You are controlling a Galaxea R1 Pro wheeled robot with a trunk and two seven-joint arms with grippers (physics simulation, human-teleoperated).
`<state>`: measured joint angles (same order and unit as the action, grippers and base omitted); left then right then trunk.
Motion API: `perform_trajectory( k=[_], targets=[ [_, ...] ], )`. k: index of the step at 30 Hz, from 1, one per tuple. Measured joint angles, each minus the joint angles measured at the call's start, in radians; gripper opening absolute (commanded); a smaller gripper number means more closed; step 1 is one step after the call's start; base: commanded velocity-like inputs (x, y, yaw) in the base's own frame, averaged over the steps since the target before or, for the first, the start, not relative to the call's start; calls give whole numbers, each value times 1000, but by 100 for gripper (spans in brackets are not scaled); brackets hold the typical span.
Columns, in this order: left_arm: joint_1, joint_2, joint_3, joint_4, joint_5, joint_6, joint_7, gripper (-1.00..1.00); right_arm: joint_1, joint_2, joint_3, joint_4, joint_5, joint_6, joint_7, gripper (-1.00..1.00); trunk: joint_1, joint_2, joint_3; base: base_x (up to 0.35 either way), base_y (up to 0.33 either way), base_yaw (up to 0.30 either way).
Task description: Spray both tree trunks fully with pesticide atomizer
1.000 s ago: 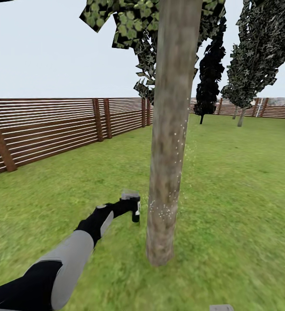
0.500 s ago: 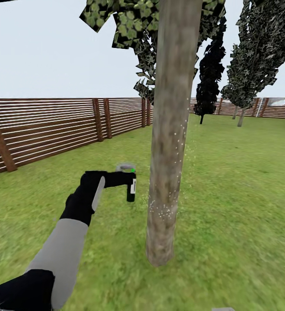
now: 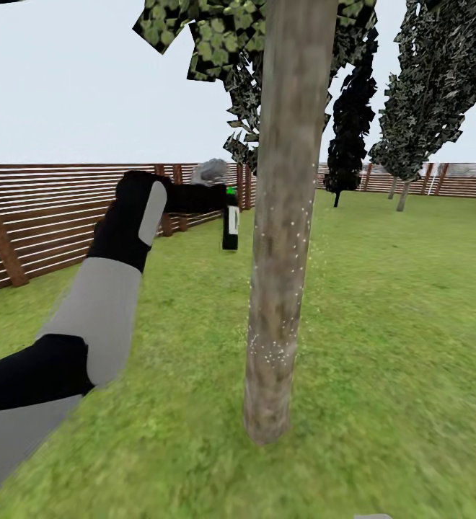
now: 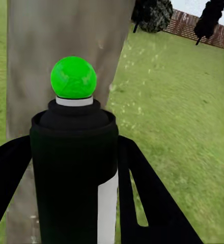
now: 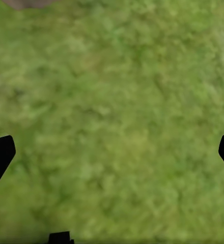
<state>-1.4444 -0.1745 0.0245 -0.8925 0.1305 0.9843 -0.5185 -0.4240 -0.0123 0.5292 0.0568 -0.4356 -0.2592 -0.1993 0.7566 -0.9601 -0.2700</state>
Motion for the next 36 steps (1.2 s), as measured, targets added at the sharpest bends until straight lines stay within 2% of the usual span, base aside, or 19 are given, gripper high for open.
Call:
perform_trajectory(
  k=[3, 5, 7, 9, 10, 12, 13, 14, 16, 17, 19, 23, 27, 32, 33, 34, 36],
  targets=[
    [-65, 0, 0, 44, 22, -1, 0, -100, 0, 0, 0, 0, 0, 0, 0, 100, 0, 0, 0, 0, 0, 0],
    [-162, 0, 2, 118, 34, 0, 0, -100, 0, 0, 0, 0, 0, 0, 0, 100, 0, 0, 0, 0, 0, 0],
    [-256, 0, 2, 176, 31, -1, 0, -100, 0, 0, 0, 0, 0, 0, 0, 100, 0, 0, 0, 0, 0, 0],
    [-337, 0, 3, 239, 27, -2, 1, -100, 0, 0, 0, 0, 0, 0, 0, 100, 0, 0, 0, 0, 0, 0],
    [-377, 0, 5, 262, 37, 1, 1, -100, 0, 0, 0, 0, 0, 0, 0, 100, 0, 0, 0, 0, 0, 0],
    [-451, 0, 7, 316, 33, 1, 1, -100, 1, 0, 0, 0, 0, 0, 0, 100, 0, 0, 0, 0, 0, 0],
    [-470, 0, 7, 330, 33, 1, 1, -100, 1, 0, 0, 0, 0, 0, 0, 100, 0, 0, 0, 0, 0, 0],
    [-498, 0, 8, 347, 57, 1, 2, -100, 1, 0, 0, 0, 0, 0, 0, 100, 0, 0, 0, 0, 0, 0],
    [-514, 0, 8, 355, 131, 0, 3, -100, 0, 0, 0, 0, 0, 0, 0, 100, 0, 0, 0, 0, 0, 0],
    [-527, 0, 8, 357, 154, 0, 4, -100, 0, 0, 0, 0, 0, 0, 0, 100, 0, 0, 0, 0, 0, 0],
    [-545, 0, 9, 372, 166, -1, 4, -100, 0, 0, 0, 0, 0, 0, 0, 100, 0, 0, 0, 0, 0, 0],
    [-551, 0, 10, 389, 171, -1, 4, -100, 1, 0, 0, 0, 0, 0, 0, 100, 0, 0, 0, 0, 0, 0],
    [-551, 0, 10, 478, 168, -2, 1, -100, 1, 0, 0, 0, 0, 0, 0, 100, 0, 0, 0, 0, 0, 0],
    [-551, 0, 6, 523, 165, -4, 2, -100, 1, 0, 0, 0, 0, 0, 0, 100, 0, 0, 0, 0, 0, 0],
    [-551, 0, -13, 525, 163, -4, 3, -100, 1, 0, 0, 0, 0, 0, 0, 100, 0, 0, 0, 0, 0, 0],
    [-551, 0, -54, 525, 162, -5, 3, -100, 1, 0, 0, 0, 0, 0, 0, 100, 0, 0, 0, 0, 0, 0],
    [-551, 0, -90, 527, 170, -3, -3, -100, 1, 0, 0, 0, 0, 0, 0, 100, 0, 0, 0, 0, 0, 0]
  ],
)
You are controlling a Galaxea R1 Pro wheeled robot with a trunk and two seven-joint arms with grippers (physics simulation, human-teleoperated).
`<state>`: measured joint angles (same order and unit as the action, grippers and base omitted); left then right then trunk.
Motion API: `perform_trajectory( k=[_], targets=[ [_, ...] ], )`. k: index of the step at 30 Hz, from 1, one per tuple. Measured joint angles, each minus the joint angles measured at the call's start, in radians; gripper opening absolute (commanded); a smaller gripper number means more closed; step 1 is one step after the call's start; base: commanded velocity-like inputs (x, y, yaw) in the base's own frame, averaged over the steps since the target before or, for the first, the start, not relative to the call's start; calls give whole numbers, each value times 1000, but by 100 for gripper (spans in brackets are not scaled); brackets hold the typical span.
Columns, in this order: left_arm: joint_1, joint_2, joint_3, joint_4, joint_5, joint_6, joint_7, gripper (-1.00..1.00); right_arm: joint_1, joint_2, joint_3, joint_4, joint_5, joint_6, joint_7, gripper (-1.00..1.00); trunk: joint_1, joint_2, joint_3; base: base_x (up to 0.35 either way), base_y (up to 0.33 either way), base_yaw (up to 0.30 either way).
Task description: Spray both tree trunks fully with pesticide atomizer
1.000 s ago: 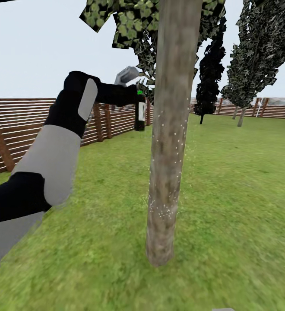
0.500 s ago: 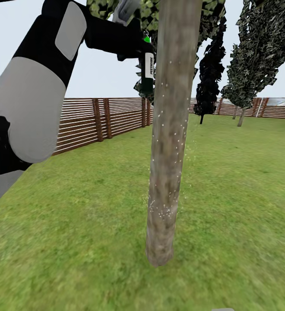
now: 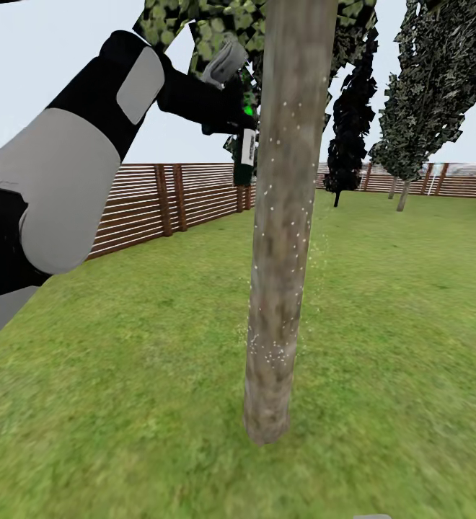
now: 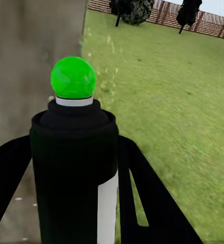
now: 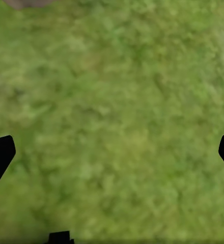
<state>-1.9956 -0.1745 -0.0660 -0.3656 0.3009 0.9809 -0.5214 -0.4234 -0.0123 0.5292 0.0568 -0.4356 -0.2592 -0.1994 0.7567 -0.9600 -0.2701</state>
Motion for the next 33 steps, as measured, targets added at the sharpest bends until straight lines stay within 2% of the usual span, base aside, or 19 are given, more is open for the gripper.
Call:
perform_trajectory(
  k=[1, 3, 5, 8, 11, 12, 14, 15, 16, 17, 18, 22, 23, 24, 26, 29, 32, 33],
  targets=[
    [0, 0, -2, 0, 7, 2, -27, -100, 0, 0, 0, 0, 0, 0, 0, 100, 0, 0, 0, 0, 0, 0],
    [0, 0, -2, 1, 13, 4, -184, -100, 0, 0, 0, 0, 0, 0, 0, 100, 0, 0, 0, 0, 0, 0],
    [0, 0, -3, 2, 5, 1, -228, -100, 0, 0, 0, 0, 0, 0, 0, 100, 0, 0, 0, 0, 0, 0],
    [0, 0, -2, 6, 2, 0, -241, -100, 0, 0, 0, 0, 0, 0, 0, 100, 0, 0, 0, 0, 0, 0],
    [0, 0, -4, 52, -10, -3, -225, -100, 0, 0, 0, 0, 0, 0, 0, 100, 0, 0, 0, 0, 0, 0],
    [0, 0, -4, 65, -18, -5, -187, -100, 0, 0, 0, 0, 0, 0, 0, 100, 0, 0, 0, 0, 0, 0],
    [0, 0, -4, 78, -32, -6, -63, -100, 0, 0, 0, 0, 0, 0, 0, 100, 0, 0, 0, 0, 0, 0],
    [0, 0, -1, 80, -23, -3, -47, -100, 0, 0, 0, 0, 0, 0, 0, 100, 0, 0, 0, 0, 0, 0],
    [0, 0, -1, 81, -33, -4, -31, -100, 0, 0, 0, 0, 0, 0, 0, 100, 0, 0, 0, 0, 0, 0],
    [0, 0, -1, 87, -59, -5, -26, -100, 0, 0, 0, 0, 0, 0, 0, 100, 0, 0, 0, 0, 0, 0],
    [0, 0, -4, 108, -120, -7, -22, -100, 0, 0, 0, 0, 0, 0, 0, 100, 0, 0, 0, 0, 0, 0],
    [0, 0, 0, 123, -154, -4, -17, -100, 0, 0, 0, 0, 0, 0, 0, 100, 0, 0, 0, 0, 0, 0],
    [0, 0, -1, 125, -180, -5, -16, -100, 0, 0, 0, 0, 0, 0, 0, 100, 0, 0, 0, 0, 0, 0],
    [0, 0, 0, 125, -191, -4, -16, -100, 0, 0, 0, 0, 0, 0, 0, 100, 0, 0, 0, 0, 0, 0],
    [0, 0, 1, 126, -197, -4, -17, -100, 0, 0, 0, 0, 0, 0, 0, 100, 0, 0, 0, 0, 0, 0],
    [0, 0, 2, 126, -188, -2, -36, -100, 0, 0, 0, 0, 0, 0, 0, 100, 0, 0, 0, 0, 0, 0],
    [0, 0, 3, 124, -110, 0, -145, -100, 0, 0, 0, 0, 0, 0, 0, 100, 0, 0, 0, 0, 0, 0],
    [0, 0, 5, 121, -62, 1, -210, -100, 0, 0, 0, 0, 0, 0, 0, 100, 0, 0, 0, 0, 0, 0]
  ],
)
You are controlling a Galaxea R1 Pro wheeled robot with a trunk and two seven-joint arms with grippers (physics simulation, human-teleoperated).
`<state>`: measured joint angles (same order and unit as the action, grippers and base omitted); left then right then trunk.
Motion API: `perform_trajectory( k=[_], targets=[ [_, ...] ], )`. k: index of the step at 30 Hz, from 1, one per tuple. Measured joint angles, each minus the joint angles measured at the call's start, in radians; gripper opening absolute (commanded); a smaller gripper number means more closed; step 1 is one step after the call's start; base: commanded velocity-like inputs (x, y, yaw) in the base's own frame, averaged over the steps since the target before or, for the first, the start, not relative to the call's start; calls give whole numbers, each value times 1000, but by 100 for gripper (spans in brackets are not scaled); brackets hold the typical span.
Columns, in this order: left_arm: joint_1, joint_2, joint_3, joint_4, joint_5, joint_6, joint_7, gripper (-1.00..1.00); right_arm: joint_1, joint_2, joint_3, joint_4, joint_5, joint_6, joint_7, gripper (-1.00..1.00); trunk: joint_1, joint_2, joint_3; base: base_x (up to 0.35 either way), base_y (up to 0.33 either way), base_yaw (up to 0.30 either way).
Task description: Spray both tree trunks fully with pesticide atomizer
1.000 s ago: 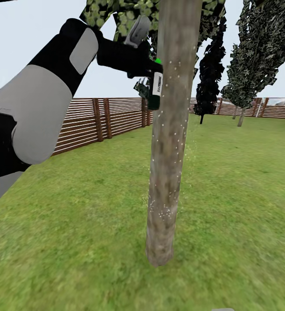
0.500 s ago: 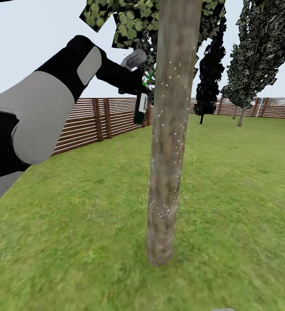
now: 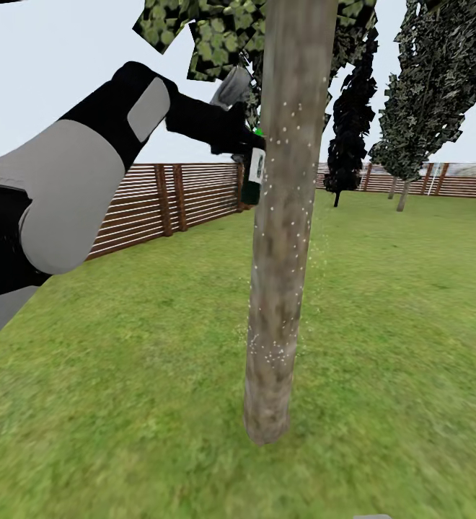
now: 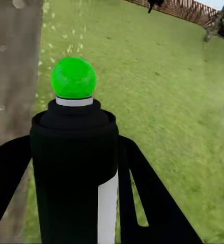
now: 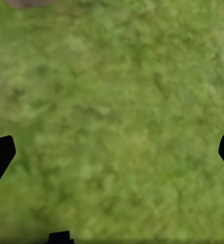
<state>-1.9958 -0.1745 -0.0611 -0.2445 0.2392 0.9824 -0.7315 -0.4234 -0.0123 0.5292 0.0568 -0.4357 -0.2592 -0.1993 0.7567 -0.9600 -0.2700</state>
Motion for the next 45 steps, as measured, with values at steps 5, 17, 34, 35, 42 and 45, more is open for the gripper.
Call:
perform_trajectory(
  k=[5, 17, 34, 35, 42, 45],
  targets=[
    [0, 0, -6, -1, 2, -5, -81, -100, 0, 0, 0, 0, 0, 0, 0, 100, 0, 0, 0, 0, 0, 0],
    [0, 0, -4, 8, -5, -9, 223, -100, 0, 0, 0, 0, 0, 0, 0, 100, 0, 0, 0, 0, 0, 0],
    [3, 0, -9, 66, -8, -115, 105, -100, 0, -1, 0, 0, 0, 0, 0, 100, 0, 0, 0, 0, 0, 0],
    [3, 0, -10, 28, -8, -114, 131, -100, 0, -1, 0, 0, 0, 0, 0, 100, 0, 0, 0, 0, 0, 0],
    [3, 0, 64, -25, -13, -114, 169, -100, 0, -2, 0, 0, 0, 0, 0, 100, 0, 0, 0, 0, 0, 0],
    [4, 0, 63, 107, -20, -123, 231, -100, 0, -2, 0, 0, 0, 0, 0, 100, 0, 0, 0, 0, 0, 0]
  ],
)
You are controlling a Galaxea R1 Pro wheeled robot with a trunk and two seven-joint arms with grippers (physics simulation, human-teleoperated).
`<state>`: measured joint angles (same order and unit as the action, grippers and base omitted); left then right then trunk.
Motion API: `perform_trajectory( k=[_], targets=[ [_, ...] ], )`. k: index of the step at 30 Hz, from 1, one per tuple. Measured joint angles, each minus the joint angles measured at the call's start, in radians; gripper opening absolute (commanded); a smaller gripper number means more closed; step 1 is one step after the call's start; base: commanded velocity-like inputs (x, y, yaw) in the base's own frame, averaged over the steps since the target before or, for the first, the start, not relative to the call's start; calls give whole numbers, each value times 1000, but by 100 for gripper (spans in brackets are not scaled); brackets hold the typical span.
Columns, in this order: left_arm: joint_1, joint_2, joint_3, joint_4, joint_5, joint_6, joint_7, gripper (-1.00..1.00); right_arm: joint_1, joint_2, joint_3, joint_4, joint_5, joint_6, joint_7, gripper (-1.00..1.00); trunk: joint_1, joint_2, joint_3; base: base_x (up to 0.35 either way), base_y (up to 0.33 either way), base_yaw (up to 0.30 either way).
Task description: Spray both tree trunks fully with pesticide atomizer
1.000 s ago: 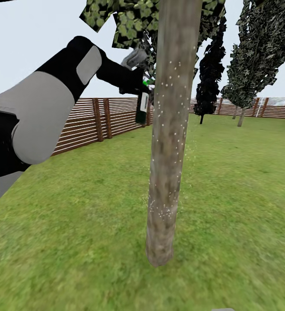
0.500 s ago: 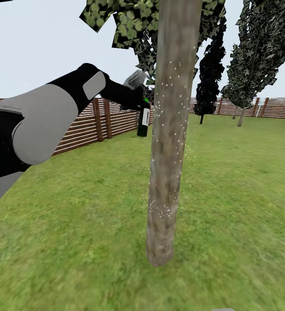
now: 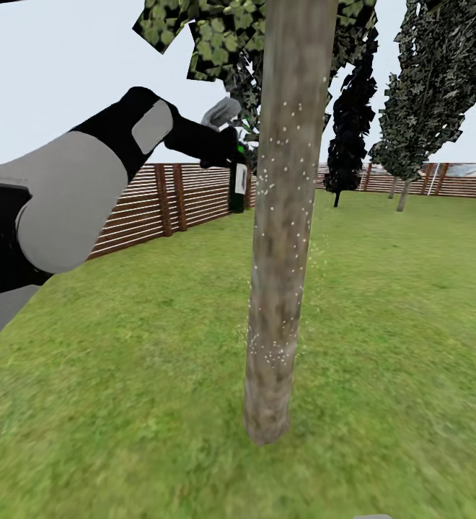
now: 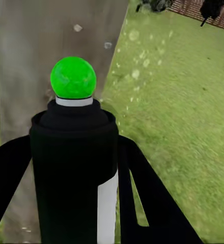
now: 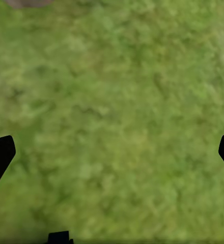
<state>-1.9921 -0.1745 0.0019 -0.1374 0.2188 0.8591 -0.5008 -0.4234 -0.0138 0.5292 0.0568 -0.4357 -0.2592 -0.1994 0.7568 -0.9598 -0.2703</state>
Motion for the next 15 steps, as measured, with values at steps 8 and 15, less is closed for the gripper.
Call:
perform_trajectory(
  k=[8, 15],
  targets=[
    [19, 0, 3, 107, 6, -87, 7, -100, 0, 0, 0, 0, 0, 0, 0, 100, 0, 0, 0, 0, 0, 0],
    [54, 0, 5, 107, 6, -92, 1, -100, 0, 0, 0, 0, 0, 0, 0, 100, 0, 0, 0, 0, 0, 0]
  ],
)
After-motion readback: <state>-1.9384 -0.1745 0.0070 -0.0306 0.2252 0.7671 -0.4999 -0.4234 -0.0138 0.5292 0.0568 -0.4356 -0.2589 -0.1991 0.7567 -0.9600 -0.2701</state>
